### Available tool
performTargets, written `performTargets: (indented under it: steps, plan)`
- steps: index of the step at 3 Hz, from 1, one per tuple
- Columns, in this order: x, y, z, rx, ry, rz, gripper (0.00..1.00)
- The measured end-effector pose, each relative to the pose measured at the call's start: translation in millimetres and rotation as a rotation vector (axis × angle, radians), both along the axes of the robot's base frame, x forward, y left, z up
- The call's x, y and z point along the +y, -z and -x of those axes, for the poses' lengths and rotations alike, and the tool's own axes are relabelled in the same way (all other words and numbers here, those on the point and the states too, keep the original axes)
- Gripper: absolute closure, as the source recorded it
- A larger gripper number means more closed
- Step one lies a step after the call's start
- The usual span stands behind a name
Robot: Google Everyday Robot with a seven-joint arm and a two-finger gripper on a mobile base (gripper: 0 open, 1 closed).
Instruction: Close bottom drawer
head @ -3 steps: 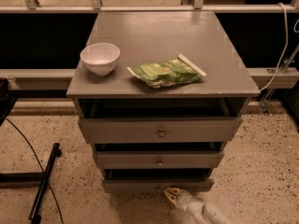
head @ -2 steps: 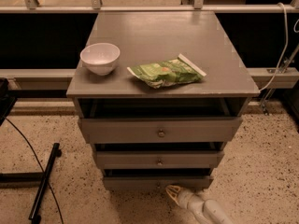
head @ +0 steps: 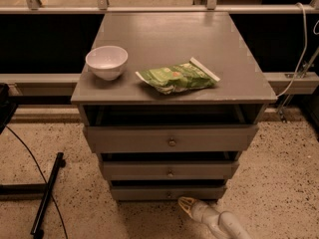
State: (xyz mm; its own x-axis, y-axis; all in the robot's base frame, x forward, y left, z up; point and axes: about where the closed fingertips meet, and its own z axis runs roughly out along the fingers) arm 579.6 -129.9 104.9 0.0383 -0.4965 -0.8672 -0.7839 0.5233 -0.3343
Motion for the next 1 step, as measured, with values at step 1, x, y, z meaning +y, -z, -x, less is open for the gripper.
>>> performTargets:
  steps: [1]
  plan:
    - [-9.0,-14.0,27.5,-0.04,-0.043,0.011,1.0]
